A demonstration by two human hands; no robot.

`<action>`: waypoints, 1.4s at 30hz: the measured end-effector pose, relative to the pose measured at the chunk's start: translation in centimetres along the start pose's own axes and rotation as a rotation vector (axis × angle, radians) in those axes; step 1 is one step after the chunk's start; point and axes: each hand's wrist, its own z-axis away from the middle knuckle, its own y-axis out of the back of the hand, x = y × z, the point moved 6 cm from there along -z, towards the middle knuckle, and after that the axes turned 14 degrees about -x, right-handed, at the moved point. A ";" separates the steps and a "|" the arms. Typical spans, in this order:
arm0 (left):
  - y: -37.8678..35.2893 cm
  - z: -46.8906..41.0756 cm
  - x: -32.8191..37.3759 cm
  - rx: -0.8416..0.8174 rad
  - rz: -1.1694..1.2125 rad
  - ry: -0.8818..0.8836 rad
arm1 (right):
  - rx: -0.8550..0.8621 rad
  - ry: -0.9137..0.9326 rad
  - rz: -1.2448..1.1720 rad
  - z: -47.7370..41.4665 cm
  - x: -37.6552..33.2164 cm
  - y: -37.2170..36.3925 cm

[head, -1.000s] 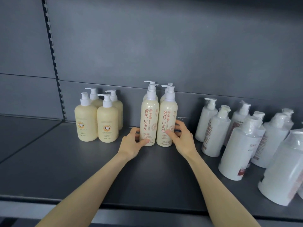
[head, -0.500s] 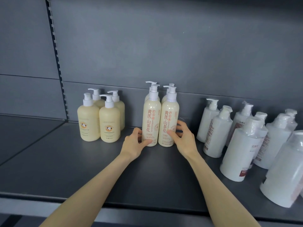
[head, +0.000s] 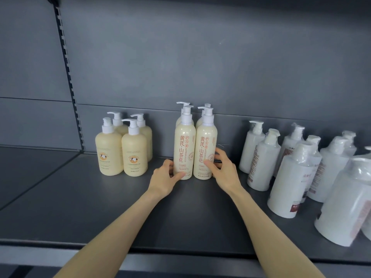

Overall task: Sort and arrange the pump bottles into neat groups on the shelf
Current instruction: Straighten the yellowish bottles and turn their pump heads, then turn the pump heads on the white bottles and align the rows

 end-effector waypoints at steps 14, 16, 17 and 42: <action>1.8 2.6 2.0 -0.083 -0.415 -0.072 | -0.125 -0.198 0.449 2.7 -2.7 2.3; 2.2 3.2 3.9 -0.110 -0.532 -0.118 | -0.124 -0.201 0.533 3.5 -3.9 3.2; 2.5 3.5 5.1 -0.114 -0.582 -0.144 | -0.120 -0.202 0.566 3.8 -4.6 3.7; -2.8 -1.1 27.7 -0.115 -0.746 -0.576 | 0.024 -0.234 0.888 5.9 -9.4 26.3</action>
